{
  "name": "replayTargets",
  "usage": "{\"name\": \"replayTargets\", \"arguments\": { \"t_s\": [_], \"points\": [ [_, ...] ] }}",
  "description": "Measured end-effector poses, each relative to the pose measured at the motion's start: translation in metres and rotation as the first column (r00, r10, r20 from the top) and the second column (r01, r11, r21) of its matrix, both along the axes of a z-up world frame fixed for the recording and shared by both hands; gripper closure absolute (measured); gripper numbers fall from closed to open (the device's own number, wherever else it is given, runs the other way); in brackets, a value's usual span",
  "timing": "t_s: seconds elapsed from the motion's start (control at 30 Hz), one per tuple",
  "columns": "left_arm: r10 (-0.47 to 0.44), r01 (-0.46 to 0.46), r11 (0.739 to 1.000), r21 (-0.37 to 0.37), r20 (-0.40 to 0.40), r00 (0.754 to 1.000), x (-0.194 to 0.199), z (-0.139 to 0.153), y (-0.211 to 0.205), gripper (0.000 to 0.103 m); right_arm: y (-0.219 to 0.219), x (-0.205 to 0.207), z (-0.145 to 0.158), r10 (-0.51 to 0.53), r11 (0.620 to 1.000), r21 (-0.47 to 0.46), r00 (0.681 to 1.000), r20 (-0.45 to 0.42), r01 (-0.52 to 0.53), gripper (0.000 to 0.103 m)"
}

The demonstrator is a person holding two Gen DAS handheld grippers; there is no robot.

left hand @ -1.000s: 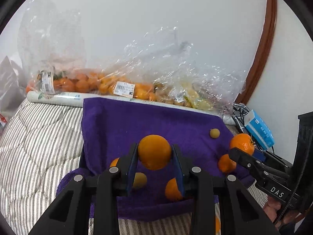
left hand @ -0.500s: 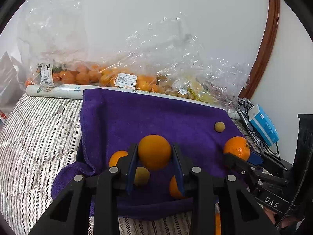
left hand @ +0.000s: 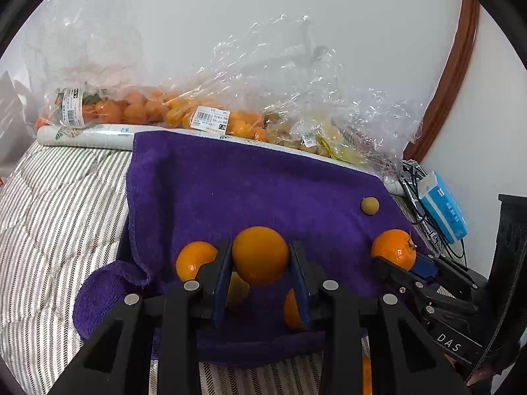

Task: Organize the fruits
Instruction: 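Lower both oranges onto the towel and open both tools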

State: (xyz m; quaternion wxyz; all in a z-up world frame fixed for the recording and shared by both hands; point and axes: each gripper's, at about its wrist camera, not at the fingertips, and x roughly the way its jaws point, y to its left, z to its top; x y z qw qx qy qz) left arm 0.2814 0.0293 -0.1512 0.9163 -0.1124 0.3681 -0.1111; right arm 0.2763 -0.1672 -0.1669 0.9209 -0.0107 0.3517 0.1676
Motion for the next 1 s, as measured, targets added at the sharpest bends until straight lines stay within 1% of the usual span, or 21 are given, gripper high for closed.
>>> {"name": "replayTargets", "arguments": {
  "t_s": [0.13, 0.6, 0.87, 1.0],
  "points": [
    [-0.006, 0.006, 1.0, 0.004, -0.008, 1.0, 0.0005, -0.001, -0.0016, 0.071, 0.0019, 0.0014, -0.002, 0.003, 1.0, -0.015, 1.0, -0.005, -0.003, 0.06],
    [-0.016, 0.016, 1.0, 0.009, -0.034, 0.999, 0.0032, -0.0055, -0.0047, 0.071, 0.0015, 0.0037, -0.0044, 0.004, 1.0, -0.015, 1.0, -0.017, -0.004, 0.06],
    [-0.013, 0.013, 1.0, 0.013, -0.04, 0.999, 0.0032, -0.006, -0.0047, 0.071, 0.0013, 0.0047, -0.0067, 0.005, 1.0, -0.014, 1.0, -0.027, -0.005, 0.06],
    [-0.016, 0.016, 1.0, 0.011, -0.029, 0.999, 0.0015, -0.0035, -0.005, 0.07, 0.0012, 0.0048, -0.0071, 0.007, 1.0, -0.013, 1.0, -0.028, -0.007, 0.06]
  ]
}}
